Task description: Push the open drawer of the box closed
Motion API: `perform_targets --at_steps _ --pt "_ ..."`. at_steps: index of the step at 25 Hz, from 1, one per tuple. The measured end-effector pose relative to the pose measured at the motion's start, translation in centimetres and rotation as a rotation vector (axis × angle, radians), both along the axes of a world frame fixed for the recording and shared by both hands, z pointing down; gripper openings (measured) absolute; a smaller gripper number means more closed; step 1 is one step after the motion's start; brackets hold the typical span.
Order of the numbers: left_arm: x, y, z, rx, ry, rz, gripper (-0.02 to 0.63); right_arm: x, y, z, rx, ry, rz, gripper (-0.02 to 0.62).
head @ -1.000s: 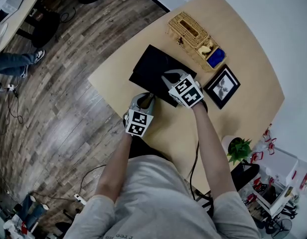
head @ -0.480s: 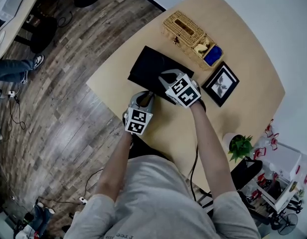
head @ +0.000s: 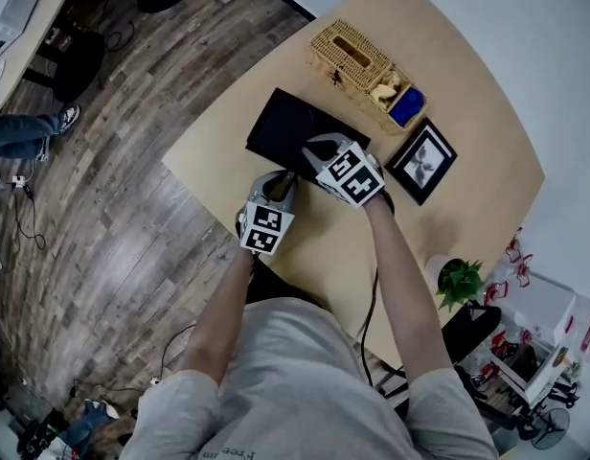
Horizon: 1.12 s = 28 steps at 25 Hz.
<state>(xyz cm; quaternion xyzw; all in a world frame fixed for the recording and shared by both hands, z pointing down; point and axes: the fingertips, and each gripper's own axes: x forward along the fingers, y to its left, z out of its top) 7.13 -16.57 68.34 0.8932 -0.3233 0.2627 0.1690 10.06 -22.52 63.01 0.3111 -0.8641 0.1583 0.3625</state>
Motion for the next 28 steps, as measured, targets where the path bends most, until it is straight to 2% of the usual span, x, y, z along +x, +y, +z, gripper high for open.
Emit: perform_targets --at_steps 28 --pt "0.9 -1.1 -0.1 0.0 0.026 0.016 0.133 -0.1 -0.1 0.0 -0.007 -0.004 0.008 0.002"
